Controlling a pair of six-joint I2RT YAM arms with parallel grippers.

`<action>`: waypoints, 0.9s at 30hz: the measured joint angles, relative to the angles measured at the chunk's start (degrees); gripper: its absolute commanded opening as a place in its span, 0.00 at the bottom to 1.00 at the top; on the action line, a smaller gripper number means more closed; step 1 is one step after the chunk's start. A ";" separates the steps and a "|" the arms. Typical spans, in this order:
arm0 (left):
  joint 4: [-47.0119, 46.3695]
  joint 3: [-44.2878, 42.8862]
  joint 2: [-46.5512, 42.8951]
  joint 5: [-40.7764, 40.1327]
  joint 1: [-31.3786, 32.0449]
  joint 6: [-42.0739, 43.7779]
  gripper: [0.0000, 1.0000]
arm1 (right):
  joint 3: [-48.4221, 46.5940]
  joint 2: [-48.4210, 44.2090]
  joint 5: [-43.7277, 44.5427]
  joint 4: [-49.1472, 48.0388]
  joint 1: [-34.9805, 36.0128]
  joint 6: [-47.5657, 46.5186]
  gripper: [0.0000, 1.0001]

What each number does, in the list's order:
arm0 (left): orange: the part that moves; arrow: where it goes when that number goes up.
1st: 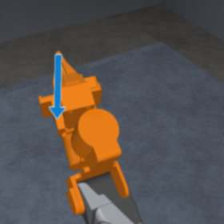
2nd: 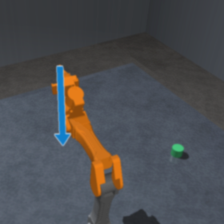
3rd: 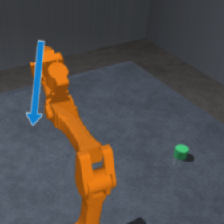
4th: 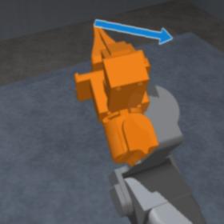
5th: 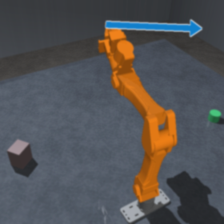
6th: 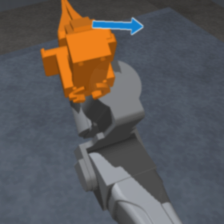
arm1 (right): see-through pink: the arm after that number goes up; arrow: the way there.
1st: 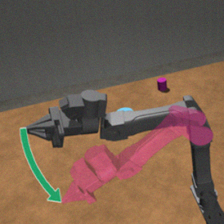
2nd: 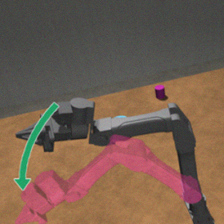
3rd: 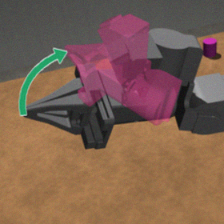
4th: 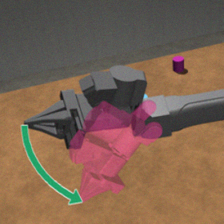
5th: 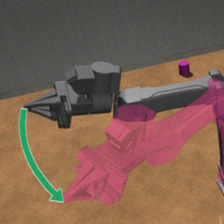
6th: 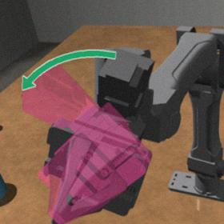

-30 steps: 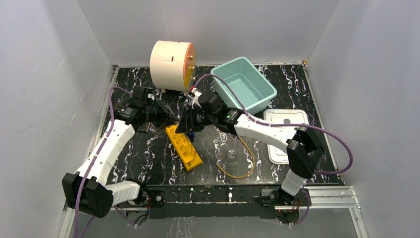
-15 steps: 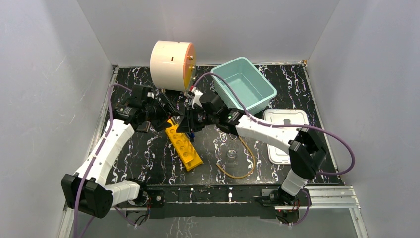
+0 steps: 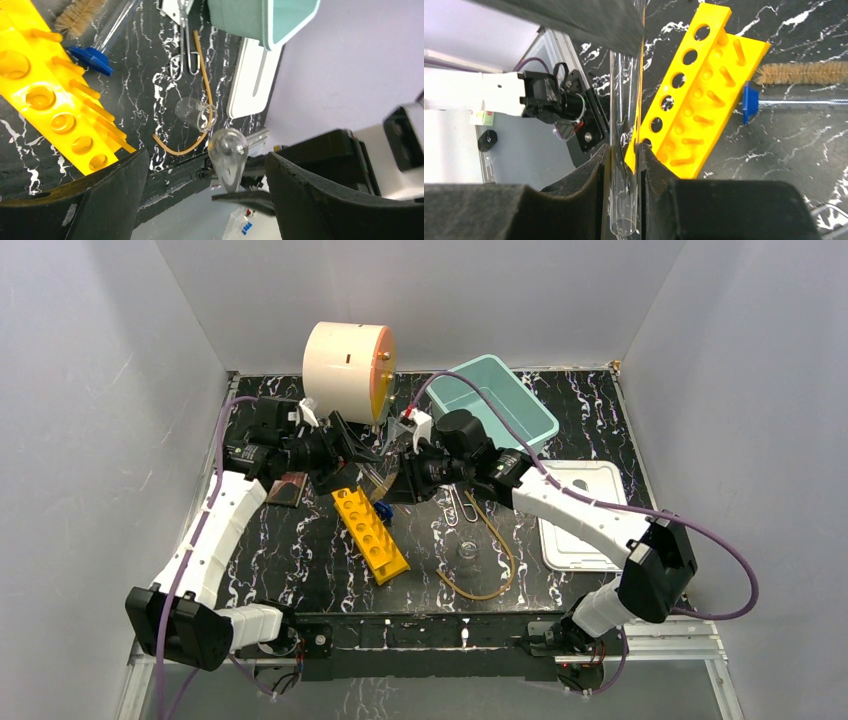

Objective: Organize the chemistry lab equipment

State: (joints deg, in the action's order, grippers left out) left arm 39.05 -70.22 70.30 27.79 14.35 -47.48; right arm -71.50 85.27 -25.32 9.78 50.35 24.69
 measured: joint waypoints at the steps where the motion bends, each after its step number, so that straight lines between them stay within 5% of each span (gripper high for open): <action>1: -0.11 -0.02 0.04 1.95 -0.76 0.46 0.81 | 0.00 -0.31 -0.81 1.01 -0.57 -1.01 0.23; 7: -6.32 -0.13 0.24 13.73 -3.28 0.26 0.67 | 0.04 -2.23 -5.14 8.13 -3.93 -6.34 0.22; 16: -7.67 1.31 2.47 17.88 -3.28 -0.15 0.65 | -0.44 -2.32 -10.29 11.45 -4.00 -10.16 0.21; 22: -8.17 1.86 3.41 19.34 -3.28 -0.74 0.45 | -0.46 -2.32 -10.91 12.31 -4.11 -11.26 0.21; 27: -9.73 3.91 3.17 21.27 -3.30 -1.18 0.40 | -1.09 -2.19 -10.91 13.35 -4.20 -12.15 0.21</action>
State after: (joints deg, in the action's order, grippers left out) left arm 29.32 -66.30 73.47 49.06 11.05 -48.66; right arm -72.60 83.09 -36.23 23.14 46.15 12.53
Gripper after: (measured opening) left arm 0.413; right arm 0.297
